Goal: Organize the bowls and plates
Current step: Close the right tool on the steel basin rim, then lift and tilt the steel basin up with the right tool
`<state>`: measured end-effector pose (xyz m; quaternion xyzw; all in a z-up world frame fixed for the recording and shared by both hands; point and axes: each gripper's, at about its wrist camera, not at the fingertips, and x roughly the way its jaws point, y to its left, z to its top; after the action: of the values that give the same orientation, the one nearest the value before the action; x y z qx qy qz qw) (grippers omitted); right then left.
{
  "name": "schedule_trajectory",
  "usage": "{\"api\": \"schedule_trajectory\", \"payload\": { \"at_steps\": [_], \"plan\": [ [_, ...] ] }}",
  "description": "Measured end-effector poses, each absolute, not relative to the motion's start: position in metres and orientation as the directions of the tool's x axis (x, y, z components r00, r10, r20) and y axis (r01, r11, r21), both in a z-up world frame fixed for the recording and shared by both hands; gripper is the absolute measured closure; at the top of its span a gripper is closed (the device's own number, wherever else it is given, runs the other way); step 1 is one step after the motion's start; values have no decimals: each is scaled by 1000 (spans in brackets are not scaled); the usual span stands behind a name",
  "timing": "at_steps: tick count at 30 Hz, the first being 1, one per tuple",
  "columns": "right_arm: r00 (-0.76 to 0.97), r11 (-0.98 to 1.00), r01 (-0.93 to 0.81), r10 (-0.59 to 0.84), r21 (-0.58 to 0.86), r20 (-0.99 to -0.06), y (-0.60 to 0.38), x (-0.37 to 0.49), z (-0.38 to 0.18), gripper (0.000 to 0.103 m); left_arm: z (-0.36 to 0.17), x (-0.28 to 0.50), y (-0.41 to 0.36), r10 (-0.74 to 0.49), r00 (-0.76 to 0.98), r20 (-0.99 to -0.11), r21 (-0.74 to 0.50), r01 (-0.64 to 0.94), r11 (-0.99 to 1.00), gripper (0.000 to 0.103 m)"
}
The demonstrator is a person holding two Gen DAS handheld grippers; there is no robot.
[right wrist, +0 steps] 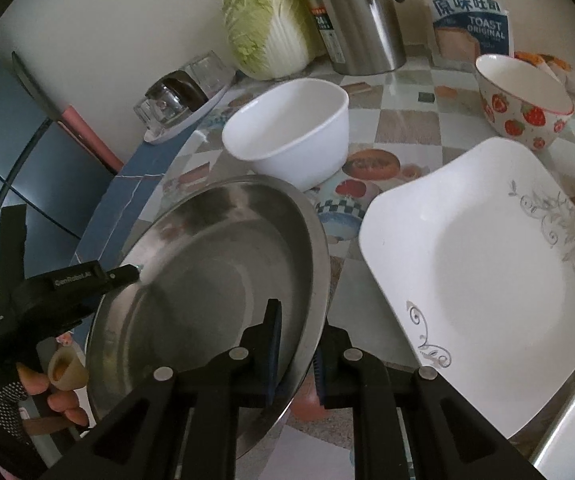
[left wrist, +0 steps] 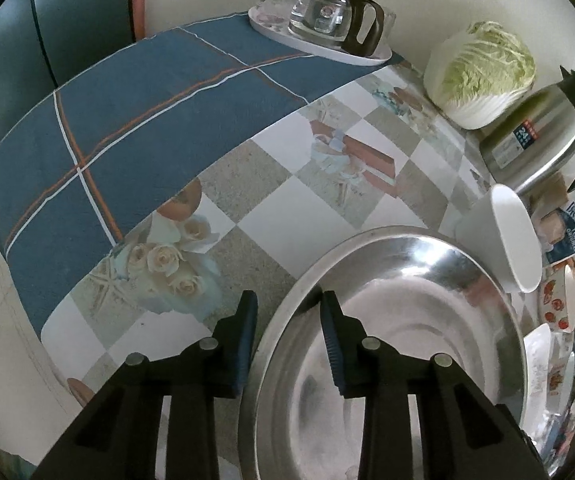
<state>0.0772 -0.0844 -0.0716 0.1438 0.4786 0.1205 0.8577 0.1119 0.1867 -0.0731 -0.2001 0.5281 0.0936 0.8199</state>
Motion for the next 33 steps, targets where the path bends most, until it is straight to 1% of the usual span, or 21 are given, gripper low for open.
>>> {"api": "schedule_trajectory", "payload": {
  "at_steps": [7, 13, 19, 25, 33],
  "plan": [
    [521, 930, -88, 349, 358, -779, -82, 72, -62, 88, -70, 110, 192, -77, 423, -903, -256, -384, 887, 70],
    [507, 935, -102, 343, 341, -791, -72, 71, -65, 88, -69, 104, 204, -84, 425, -901, -278, -417, 866, 69],
    [537, 934, -135, 349, 330, -768, -67, 67, -51, 87, -61, 99, 211, -95, 453, -887, -305, -419, 855, 69],
    [585, 940, -155, 334, 303, -739, -69, 61, -28, 87, -38, 96, 202, -87, 514, -853, -317, -379, 869, 69],
    [667, 953, -155, 296, 261, -684, -97, 48, 5, 87, -3, 98, 167, -109, 598, -794, -335, -281, 899, 69]
  ]
}}
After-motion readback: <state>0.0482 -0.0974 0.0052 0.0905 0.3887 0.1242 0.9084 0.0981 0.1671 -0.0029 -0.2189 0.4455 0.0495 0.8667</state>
